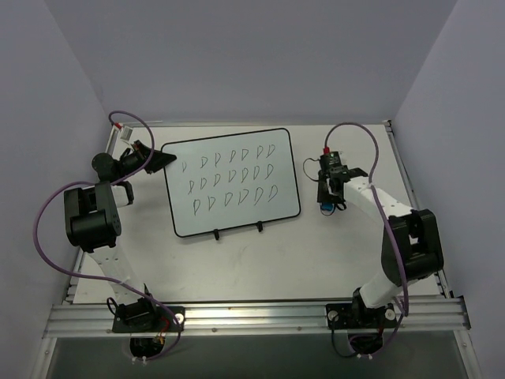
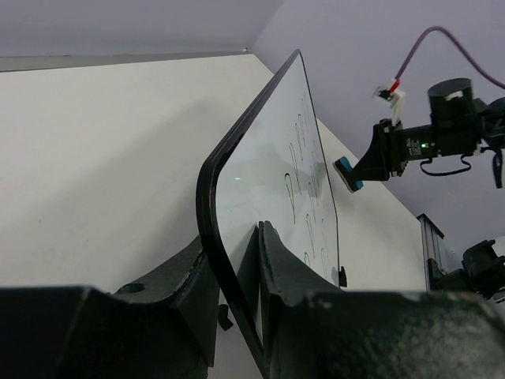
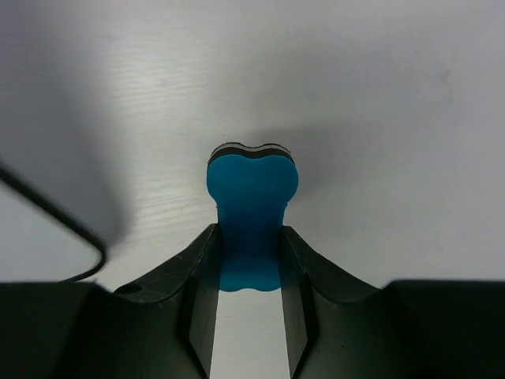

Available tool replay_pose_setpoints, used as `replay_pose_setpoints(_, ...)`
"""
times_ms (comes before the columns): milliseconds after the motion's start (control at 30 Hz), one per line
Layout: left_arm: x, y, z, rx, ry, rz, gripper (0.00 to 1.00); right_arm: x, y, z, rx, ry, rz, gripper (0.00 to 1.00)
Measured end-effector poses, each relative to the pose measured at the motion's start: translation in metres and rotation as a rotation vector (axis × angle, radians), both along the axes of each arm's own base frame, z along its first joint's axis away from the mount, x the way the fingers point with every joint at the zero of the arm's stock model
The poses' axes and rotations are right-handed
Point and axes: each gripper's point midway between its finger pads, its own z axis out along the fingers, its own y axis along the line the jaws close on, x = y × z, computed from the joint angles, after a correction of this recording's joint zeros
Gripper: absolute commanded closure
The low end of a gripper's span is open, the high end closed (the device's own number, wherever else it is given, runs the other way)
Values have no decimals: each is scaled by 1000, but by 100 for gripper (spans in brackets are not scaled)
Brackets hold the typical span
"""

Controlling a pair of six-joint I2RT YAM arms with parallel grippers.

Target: Erase the whiteboard

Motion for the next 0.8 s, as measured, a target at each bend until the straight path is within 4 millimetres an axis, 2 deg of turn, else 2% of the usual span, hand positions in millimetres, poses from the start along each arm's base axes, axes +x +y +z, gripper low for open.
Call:
replay_pose_setpoints(67,0,0,0,0,-1,0,98,10,26,29,-11,-93,54,99)
replay_pose_setpoints(100,0,0,0,0,-1,0,98,15,48,47,-6,-153,99,100)
replay_pose_setpoints(200,0,0,0,0,-1,0,98,24,127,102,58,-349,250,100)
replay_pose_setpoints(233,0,0,0,0,-1,0,98,23,160,121,95,-410,308,100)
replay_pose_setpoints(300,0,0,0,0,-2,0,98,22,201,144,131,-478,371,100)
replay_pose_setpoints(367,0,-1,0,1,-4,-1,98,26,238,158,149,-526,412,100)
replay_pose_setpoints(467,0,-1,1,2,-7,-2,98,37,295,162,153,-556,470,100)
replay_pose_setpoints(567,0,-1,1,2,-7,-2,98,42,347,145,131,-545,530,100)
replay_pose_setpoints(733,0,-1,1,1,-7,-1,98,44,405,113,74,-506,605,100)
replay_pose_setpoints(800,0,-1,1,0,-5,1,98,43,416,106,48,-500,620,100)
